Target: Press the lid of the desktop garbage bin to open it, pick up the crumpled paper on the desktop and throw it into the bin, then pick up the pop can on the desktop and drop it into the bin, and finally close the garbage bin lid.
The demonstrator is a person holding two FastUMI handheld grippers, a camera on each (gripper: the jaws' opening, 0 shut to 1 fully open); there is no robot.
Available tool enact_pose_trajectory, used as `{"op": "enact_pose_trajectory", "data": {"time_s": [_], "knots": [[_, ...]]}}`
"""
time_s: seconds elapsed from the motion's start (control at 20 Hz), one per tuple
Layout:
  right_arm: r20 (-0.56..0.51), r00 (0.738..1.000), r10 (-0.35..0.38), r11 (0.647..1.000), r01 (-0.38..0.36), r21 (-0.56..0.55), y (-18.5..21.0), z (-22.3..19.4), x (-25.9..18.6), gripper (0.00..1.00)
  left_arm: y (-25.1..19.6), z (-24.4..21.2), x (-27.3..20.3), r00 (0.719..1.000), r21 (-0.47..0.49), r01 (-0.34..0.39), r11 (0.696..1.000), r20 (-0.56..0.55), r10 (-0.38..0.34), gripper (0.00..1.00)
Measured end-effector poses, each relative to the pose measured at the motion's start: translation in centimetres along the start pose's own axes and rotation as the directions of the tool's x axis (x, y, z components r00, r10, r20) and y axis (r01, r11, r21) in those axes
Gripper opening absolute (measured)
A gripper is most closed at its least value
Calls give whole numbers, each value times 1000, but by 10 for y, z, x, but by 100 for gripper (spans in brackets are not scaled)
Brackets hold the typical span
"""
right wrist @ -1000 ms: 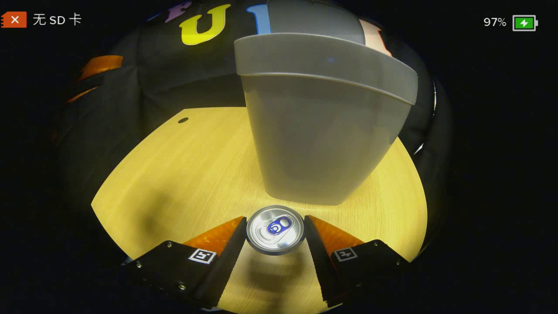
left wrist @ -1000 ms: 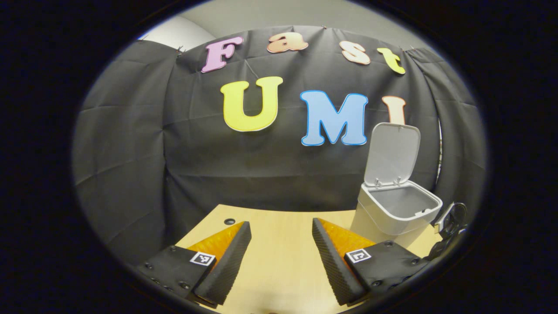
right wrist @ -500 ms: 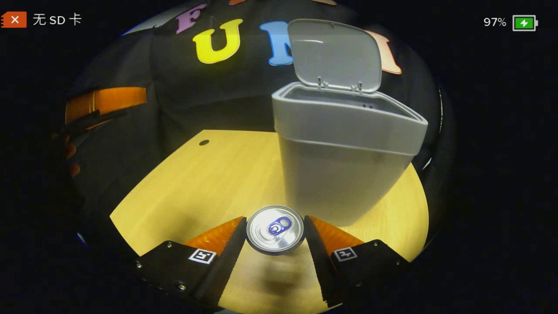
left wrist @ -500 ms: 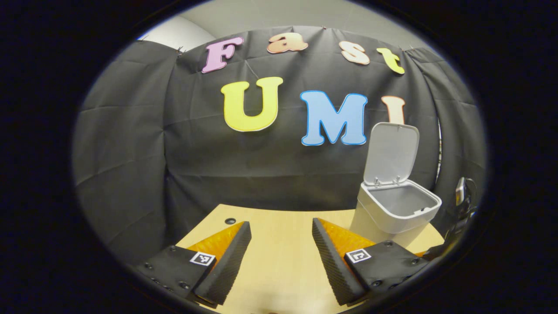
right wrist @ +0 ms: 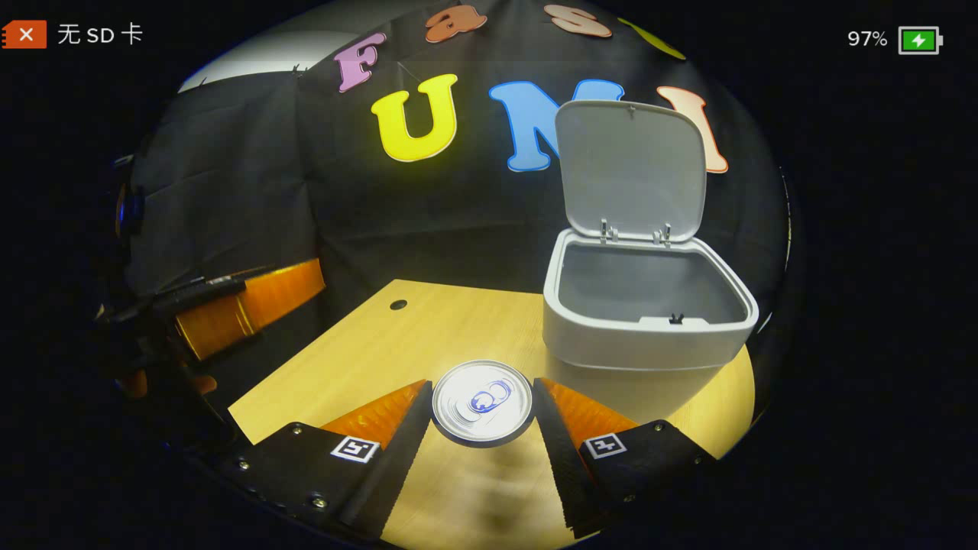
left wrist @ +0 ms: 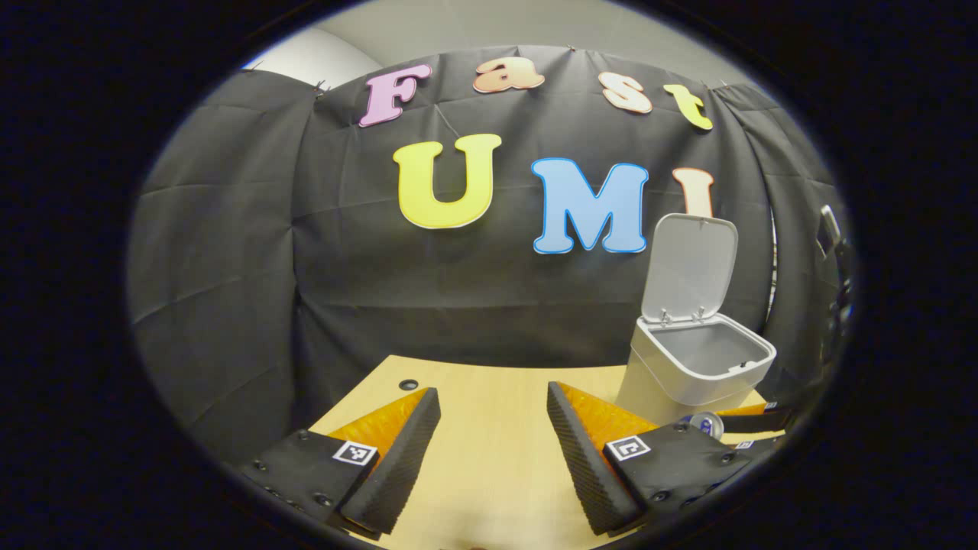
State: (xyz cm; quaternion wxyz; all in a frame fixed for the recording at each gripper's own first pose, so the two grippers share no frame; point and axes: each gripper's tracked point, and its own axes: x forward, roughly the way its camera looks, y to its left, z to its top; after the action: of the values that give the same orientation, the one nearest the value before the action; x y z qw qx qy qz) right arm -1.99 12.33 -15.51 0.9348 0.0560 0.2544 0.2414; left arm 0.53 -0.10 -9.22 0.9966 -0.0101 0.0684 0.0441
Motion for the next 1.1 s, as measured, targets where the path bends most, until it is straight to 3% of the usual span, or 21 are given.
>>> {"op": "enact_pose_trajectory", "data": {"time_s": [0.15,0.3,0.55,0.6,0.8,0.9,1.1], "knots": [[51,999,13,1000,-13,5,6,24,-4,82,0,0,0,1000,-4,-1,1000,-1,1,96],[113,993,19,1000,-21,10,9,50,-10,82,-1,-1,-1,1000,-6,2,1000,-2,-2,91],[233,973,-1,1000,-3,18,-2,102,-20,82,-5,-3,-1,1000,-8,7,1000,-6,-7,92],[256,967,-10,1000,5,21,-6,111,-22,82,-5,-4,0,1000,-8,8,1000,-6,-8,96],[319,945,-64,998,58,27,-28,139,-26,82,-8,-5,0,1000,-9,11,1000,-12,-12,96],[335,937,-102,995,98,29,-45,146,-28,82,-10,-6,1,1000,-9,11,1000,-15,-11,92],[338,924,-177,984,175,36,-77,146,-30,82,-13,-8,5,1000,-8,14,1000,-21,-14,94]]}}
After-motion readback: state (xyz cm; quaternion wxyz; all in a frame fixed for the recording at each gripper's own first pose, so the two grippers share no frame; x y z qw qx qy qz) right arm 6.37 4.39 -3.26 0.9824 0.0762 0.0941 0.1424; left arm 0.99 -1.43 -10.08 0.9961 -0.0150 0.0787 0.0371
